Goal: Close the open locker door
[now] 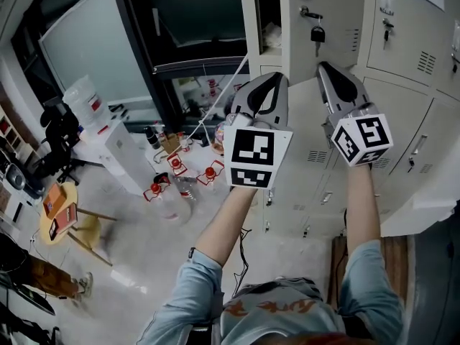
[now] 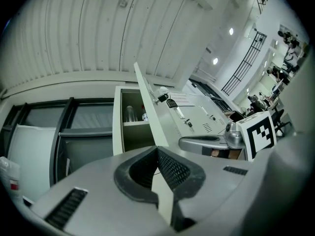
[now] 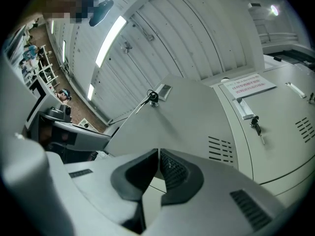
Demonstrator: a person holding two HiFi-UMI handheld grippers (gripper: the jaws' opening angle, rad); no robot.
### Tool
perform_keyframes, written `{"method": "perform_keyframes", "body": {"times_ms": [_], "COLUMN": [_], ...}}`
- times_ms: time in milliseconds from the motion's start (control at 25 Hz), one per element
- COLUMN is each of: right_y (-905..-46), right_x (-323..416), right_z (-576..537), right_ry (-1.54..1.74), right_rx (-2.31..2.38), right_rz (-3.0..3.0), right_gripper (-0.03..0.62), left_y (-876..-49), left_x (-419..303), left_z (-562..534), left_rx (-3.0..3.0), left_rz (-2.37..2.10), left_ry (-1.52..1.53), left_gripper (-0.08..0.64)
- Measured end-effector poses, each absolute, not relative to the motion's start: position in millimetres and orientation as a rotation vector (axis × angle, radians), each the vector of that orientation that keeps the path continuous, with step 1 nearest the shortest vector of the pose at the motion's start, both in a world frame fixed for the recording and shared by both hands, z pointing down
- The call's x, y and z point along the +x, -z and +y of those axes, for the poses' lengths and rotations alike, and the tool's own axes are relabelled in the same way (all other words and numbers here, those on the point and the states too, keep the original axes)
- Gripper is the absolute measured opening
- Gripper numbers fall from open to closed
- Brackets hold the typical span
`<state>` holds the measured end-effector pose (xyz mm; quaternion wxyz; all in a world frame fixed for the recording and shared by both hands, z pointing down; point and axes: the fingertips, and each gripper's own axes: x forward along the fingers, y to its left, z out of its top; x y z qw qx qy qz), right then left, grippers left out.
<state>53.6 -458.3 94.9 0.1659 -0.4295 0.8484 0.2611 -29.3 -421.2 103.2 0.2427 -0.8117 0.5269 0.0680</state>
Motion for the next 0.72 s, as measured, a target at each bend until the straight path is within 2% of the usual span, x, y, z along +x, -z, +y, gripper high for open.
{"method": "perform_keyframes", "body": {"times_ms": [720], "right_y": [-91.9], "right_x": [45.3], "right_z": [-499.1], "right_ry": [-0.8], "right_rx": [-1.2], "right_rz": [2.466], "right_gripper": [0.031], "left_y": [-91.4], "left_x": [-57.3], "left_z": [-461.0], "left_rx": [-2.152], "left_rz": [1.564], "left_ry": [-0.124], "left_gripper": [0.021]}}
